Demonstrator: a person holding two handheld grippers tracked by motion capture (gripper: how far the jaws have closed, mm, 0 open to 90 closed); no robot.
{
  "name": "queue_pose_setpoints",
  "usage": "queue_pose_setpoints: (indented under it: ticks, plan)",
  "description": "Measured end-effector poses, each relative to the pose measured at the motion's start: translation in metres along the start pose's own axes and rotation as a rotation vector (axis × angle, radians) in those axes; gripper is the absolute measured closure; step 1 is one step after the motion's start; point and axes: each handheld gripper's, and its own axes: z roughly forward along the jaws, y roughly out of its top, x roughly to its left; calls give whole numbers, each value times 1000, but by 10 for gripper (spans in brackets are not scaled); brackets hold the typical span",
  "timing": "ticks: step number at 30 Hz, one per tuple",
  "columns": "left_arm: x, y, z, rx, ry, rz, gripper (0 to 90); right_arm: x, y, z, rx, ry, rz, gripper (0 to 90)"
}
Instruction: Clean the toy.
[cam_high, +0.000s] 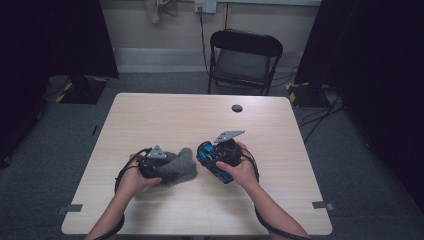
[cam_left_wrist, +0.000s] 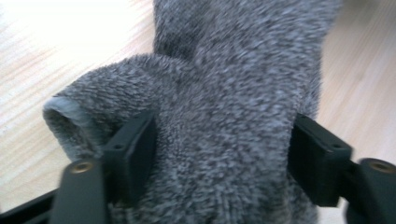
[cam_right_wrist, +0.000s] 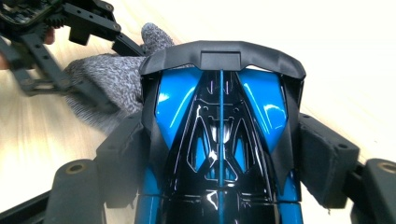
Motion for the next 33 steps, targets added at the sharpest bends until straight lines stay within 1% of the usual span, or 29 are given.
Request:
queue_pose_setpoints:
  ticks: [1,2,3,4,5,6,7,8,9,10,11,12,14,15,16,17,18,19,20,22,25,26,28,30,31,33]
  plan:
    - [2,0,-1,-1,-1,1,431,0,0,0,0,-1,-1,258]
    - [3,0,-3,-1,-2,-12,527,0,0,0,0,2,-1,258]
    - [4,0,-4,0,-3,-35,633,1,0,0,0,5,3,258]
    - [4,0,-4,0,-3,-35,670,1,0,0,0,5,3,258]
    - [6,1,-5,-3,-9,-56,670,1,-1,0,2,7,4,258]
    - [10,3,-6,-15,19,-86,713,2,0,1,5,13,-1,258]
    - [10,3,-6,-15,19,-86,719,2,0,1,5,13,-1,258]
    - [16,7,-8,-45,57,-93,723,4,0,1,4,17,-6,258]
    - [18,11,-8,-65,66,-111,724,5,1,1,4,23,-8,258]
    - [20,15,-9,-87,66,-123,726,7,2,1,5,31,-15,258]
    - [20,19,-8,-101,65,-124,727,9,2,2,6,35,-19,258]
    - [20,25,-8,-105,65,-105,727,11,3,3,7,40,-25,258]
    - [15,35,-6,-113,43,-69,726,15,5,6,7,43,-32,258]
    - [12,40,-5,-100,44,-43,726,16,6,7,11,48,-34,258]
    - [9,43,-4,-79,46,-3,727,17,7,8,7,41,-37,258]
    - [6,45,-1,-72,29,18,727,16,7,8,2,38,-36,258]
    - [6,45,-1,-72,29,18,729,15,8,8,-1,39,-29,258]
    - [0,48,2,-63,-4,76,730,14,9,8,-5,32,-27,258]
    - [-4,49,3,-59,-13,93,731,12,9,7,-5,29,-23,258]
    - [-9,50,4,-76,-47,120,732,9,10,6,0,17,-20,258]
    - [-15,49,4,-86,-73,136,733,4,9,5,9,4,-12,258]
    - [-15,48,3,-97,-86,139,733,2,8,5,14,-1,-12,258]
    - [-16,47,3,-99,-93,140,734,0,6,6,20,-11,-7,258]
    - [-18,43,1,-117,-124,142,734,-2,5,7,23,-11,0,258]
    - [-19,42,0,-126,-137,134,734,-3,5,8,24,-18,-1,258]
    - [-19,41,-3,-137,-155,145,734,-4,4,9,26,-20,8,258]
